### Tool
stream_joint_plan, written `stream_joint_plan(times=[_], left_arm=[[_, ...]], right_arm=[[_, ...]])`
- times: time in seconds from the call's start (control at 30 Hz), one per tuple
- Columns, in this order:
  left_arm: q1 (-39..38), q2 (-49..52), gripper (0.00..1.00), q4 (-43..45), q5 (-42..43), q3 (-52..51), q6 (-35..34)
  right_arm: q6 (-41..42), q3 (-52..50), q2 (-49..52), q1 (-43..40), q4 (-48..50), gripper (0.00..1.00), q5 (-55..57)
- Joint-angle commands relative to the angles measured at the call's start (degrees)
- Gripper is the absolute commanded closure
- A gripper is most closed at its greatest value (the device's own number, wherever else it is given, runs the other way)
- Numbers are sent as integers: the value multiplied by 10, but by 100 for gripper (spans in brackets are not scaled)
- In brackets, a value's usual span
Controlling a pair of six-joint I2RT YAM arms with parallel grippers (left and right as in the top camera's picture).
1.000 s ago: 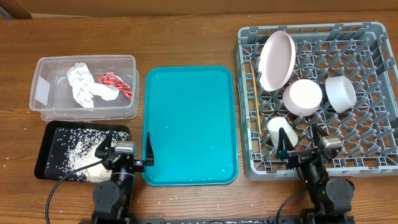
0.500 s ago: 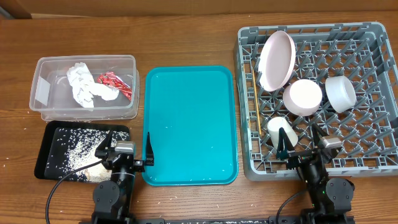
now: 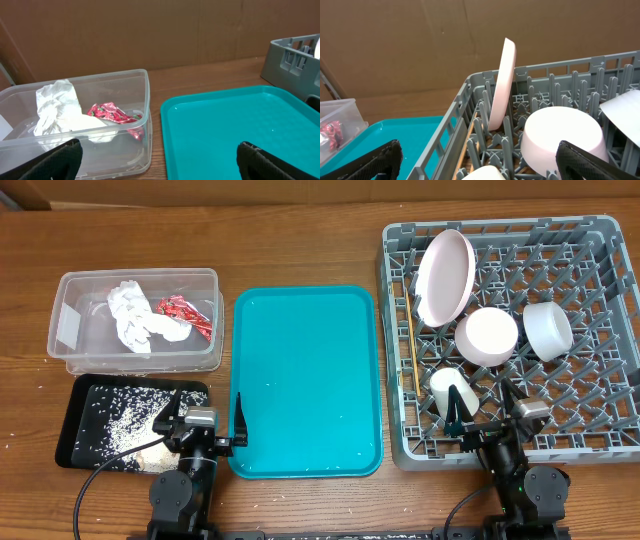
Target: Sort waste into correct bins and load items into the dishwasher
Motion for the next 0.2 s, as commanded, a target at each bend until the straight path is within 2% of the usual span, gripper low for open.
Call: stream_joint_plan(times=[0.0,0.17], left_arm=[[3,-6,0,2,3,-2,11],[3,-6,0,2,3,-2,11]], right_arm=[[-2,-6,-5,-1,2,0,-3],[-2,-6,-5,-1,2,0,-3]])
